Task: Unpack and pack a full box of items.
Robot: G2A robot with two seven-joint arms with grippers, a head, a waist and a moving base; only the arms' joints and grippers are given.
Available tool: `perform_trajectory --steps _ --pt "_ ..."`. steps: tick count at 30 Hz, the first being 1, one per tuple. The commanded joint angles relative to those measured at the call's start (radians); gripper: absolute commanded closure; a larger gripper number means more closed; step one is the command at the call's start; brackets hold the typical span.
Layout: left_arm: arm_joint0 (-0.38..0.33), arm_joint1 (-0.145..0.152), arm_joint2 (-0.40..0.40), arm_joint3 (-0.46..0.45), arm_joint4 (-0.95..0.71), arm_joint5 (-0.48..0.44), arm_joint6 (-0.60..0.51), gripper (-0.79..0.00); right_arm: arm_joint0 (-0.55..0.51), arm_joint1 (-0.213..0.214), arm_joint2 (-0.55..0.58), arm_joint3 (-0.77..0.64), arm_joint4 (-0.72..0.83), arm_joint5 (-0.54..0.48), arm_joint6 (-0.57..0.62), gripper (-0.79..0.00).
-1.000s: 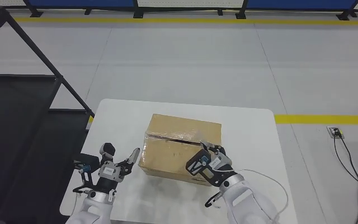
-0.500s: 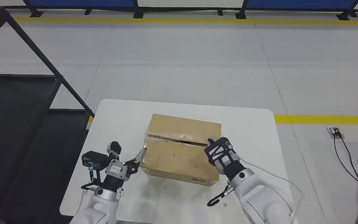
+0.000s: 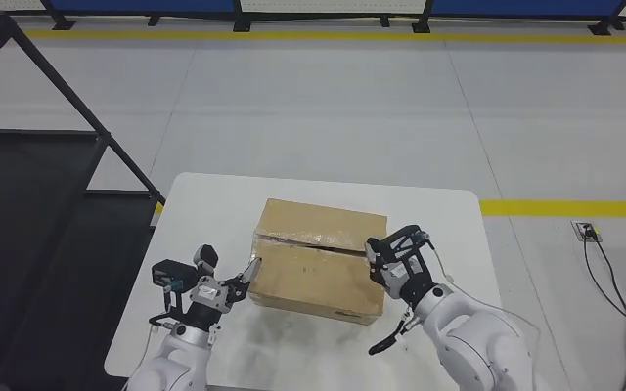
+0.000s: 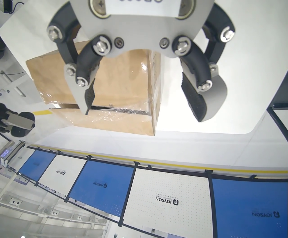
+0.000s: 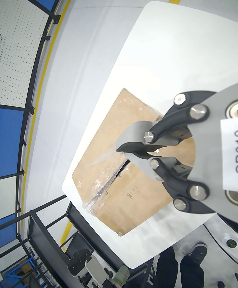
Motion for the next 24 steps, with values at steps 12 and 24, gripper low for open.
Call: perform_trajectory --steps 12,24 --pt "-0.002 0.007 0.002 0.005 -0.003 -0.005 -0.002 -0.785 0.007 -0.003 0.143 0.041 0.451 0.204 0.142 0.0" --pt "-0.031 0.013 0.021 0.012 0.009 -0.011 -0.032 -0.785 -0.009 0.005 0.21 0.085 0.626 0.249 0.168 0.0"
